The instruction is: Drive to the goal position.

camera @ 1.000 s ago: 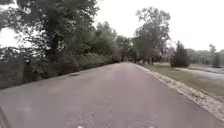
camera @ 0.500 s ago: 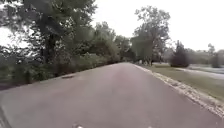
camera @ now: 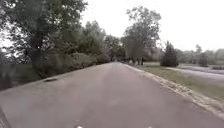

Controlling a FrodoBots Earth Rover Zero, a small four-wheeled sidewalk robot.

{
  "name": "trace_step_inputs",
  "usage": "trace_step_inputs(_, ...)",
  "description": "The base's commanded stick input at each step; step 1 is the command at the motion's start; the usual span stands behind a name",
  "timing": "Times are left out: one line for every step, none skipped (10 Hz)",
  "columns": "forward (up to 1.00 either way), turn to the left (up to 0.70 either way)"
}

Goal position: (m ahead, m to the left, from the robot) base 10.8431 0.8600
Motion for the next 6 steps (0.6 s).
trace_step_inputs(1.0,-0.01)
trace_step_inputs(1.0,0.0)
trace_step_inputs(1.0,0.01)
trace_step_inputs(1.0,0.01)
trace_step_inputs(1.0,0.01)
trace_step_inputs(1.0,0.01)
